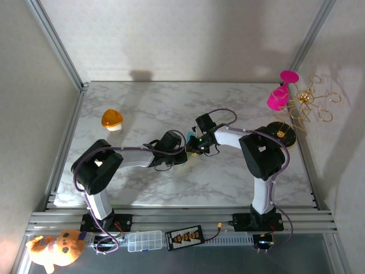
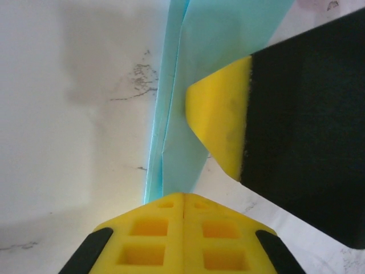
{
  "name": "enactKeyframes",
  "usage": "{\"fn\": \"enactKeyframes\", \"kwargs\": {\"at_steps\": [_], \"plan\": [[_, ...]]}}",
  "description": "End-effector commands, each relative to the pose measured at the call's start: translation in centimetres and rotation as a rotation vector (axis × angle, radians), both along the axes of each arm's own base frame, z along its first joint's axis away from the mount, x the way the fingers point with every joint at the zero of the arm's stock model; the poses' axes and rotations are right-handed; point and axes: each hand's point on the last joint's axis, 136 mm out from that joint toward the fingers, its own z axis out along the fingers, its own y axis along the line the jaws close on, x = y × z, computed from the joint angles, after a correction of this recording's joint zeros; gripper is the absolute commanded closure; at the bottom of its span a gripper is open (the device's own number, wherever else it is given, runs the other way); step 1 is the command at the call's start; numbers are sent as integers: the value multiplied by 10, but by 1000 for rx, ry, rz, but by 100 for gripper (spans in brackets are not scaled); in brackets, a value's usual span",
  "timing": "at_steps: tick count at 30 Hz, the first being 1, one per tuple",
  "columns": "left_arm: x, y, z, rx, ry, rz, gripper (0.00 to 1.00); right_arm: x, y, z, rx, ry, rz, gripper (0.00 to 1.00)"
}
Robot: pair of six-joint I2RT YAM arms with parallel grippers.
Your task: Fold a paper plane with a square sheet of paper (pick it up from the middle)
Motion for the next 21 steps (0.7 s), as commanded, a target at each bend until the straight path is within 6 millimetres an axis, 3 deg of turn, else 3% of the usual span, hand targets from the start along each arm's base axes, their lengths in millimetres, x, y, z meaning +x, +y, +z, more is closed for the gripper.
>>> {"fn": "enactKeyframes", "kwargs": {"at_steps": [1,8,11,17,21], "plan": [[-4,4,-11,22,14,16,99,-8,-23,-33,-111,55,-49,83],[-17,22,-31,113,54,13,100,24,-11,13,19,-63,-69,84],[-20,25,-34,122,62,8,100,38,-14,26,14,-120,-75,84],[-19,20,-26,106,54,-15,100,39,-17,13,-16,-121,-50,84],[-7,2,2,36,6,-36,100,36,-21,2,-35,-103,-50,84]]}}
